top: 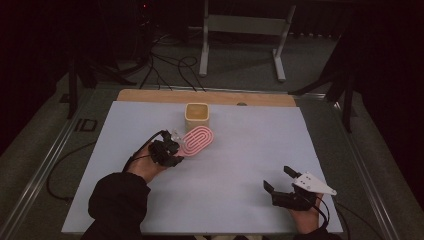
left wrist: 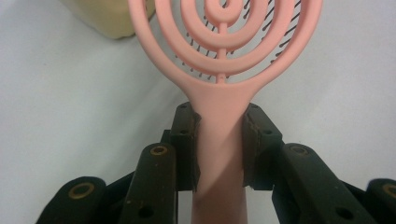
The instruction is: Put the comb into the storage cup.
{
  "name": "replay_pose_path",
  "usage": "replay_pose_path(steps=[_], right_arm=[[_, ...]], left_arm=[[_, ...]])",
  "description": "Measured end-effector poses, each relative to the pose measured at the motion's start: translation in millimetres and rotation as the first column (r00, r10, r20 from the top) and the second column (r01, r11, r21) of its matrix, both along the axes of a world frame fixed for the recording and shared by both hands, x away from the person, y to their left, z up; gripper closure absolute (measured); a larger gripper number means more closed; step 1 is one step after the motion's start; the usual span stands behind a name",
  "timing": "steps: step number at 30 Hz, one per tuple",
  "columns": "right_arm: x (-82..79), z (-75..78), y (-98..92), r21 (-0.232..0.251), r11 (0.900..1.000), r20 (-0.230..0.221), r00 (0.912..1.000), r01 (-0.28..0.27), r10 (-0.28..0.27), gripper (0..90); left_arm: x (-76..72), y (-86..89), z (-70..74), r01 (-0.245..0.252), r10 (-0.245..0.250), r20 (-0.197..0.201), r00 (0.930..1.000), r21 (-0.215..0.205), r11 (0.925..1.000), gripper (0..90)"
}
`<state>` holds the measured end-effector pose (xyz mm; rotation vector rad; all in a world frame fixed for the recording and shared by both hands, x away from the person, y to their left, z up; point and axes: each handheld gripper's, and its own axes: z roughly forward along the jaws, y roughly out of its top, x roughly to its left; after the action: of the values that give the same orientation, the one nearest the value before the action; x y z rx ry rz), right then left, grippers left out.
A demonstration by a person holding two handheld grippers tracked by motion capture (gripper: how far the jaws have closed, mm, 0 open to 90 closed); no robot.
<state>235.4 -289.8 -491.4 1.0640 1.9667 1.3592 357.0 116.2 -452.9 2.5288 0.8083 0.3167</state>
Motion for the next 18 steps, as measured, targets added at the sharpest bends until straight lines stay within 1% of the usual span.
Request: replay_pose_path(steps=[2, 5, 6, 9, 11, 13, 18], right_arm=[[0.0, 0.1, 0.0, -0.001, 1.000, -0.001, 1.0000, 0.000, 0.000, 8.4], [-0.1, 0.1, 0.0, -0.002, 1.000, -0.001, 1.0000, 0.000, 0.000, 8.4], [-0.1, 0.1, 0.0, -0.002, 1.000, -0.001, 1.0000, 0.000, 0.000, 8.4], [0.0, 0.1, 0.0, -0.001, 1.000, 0.000, 1.0000, 0.000, 0.000, 8.4], [0.0, 0.0, 0.0, 0.000, 1.000, 0.000, 1.0000, -0.001, 0.001, 8.4], [0.1, -0.1, 0.0, 0.000, 1.000, -0.001, 1.0000, -0.001, 0.001, 8.4], [0.1, -0.1, 0.1, -0.002, 1.000, -0.001, 1.0000, -0.001, 0.001, 8.4]], left_arm=[[-0.6, 1.3, 0.7, -0.003, 0.003, -0.001, 1.0000, -0.008, 1.0000, 69.7], [-1.6, 3.6, 1.5, -0.011, 0.011, 0.008, 0.9999, -0.017, 0.9998, 69.7], [-2.4, 4.2, 1.4, -0.019, 0.019, 0.011, 0.9998, -0.027, 0.9995, 69.7], [-2.9, 6.9, 2.1, -0.027, 0.028, 0.026, 0.9993, -0.037, 0.9989, 69.7], [-3.9, 9.6, 3.7, -0.037, 0.039, 0.033, 0.9987, -0.052, 0.9979, 69.7], [-4.4, 10.5, 4.5, -0.042, 0.044, 0.034, 0.9985, -0.056, 0.9976, 69.7], [-6.7, 15.2, 7.5, -0.059, 0.063, 0.056, 0.9964, -0.078, 0.9952, 69.7]])
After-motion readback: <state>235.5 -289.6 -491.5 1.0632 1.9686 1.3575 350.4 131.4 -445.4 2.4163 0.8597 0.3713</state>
